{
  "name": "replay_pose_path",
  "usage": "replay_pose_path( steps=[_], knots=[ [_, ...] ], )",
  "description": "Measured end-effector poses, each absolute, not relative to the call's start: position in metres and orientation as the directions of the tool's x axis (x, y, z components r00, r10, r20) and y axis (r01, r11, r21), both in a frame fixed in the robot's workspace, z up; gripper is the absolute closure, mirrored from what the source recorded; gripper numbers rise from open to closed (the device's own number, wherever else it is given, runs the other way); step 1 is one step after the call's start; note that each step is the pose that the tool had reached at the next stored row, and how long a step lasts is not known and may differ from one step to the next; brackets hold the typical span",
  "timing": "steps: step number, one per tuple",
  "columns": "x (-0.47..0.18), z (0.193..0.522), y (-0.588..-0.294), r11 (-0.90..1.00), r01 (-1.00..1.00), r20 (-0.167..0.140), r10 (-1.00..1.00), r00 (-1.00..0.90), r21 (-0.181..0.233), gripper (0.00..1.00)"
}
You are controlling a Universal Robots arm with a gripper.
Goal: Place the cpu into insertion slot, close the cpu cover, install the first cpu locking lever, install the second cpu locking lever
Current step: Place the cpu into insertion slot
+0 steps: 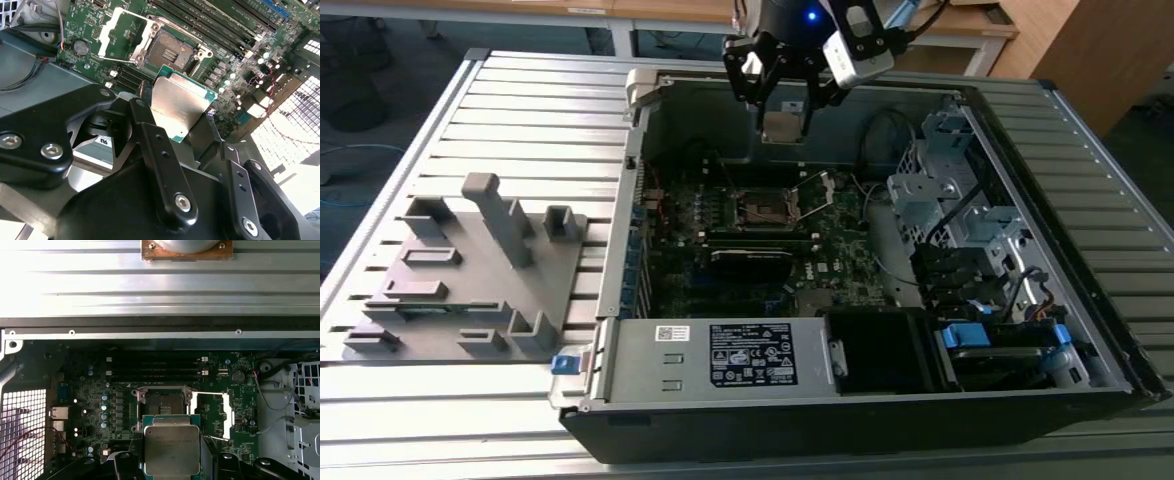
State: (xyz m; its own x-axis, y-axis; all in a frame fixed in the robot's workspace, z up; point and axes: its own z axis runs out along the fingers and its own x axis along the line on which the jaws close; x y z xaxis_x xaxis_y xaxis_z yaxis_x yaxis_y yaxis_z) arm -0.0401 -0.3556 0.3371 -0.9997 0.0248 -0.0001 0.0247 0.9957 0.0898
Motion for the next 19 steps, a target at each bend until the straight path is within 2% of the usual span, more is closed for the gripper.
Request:
replay_pose_path(
  steps=[19],
  knots=[
    [-0.0401,0.329,-0.3556,0.996,0.025,0.0,0.025,-1.0,0.09,0.46]
  ],
)
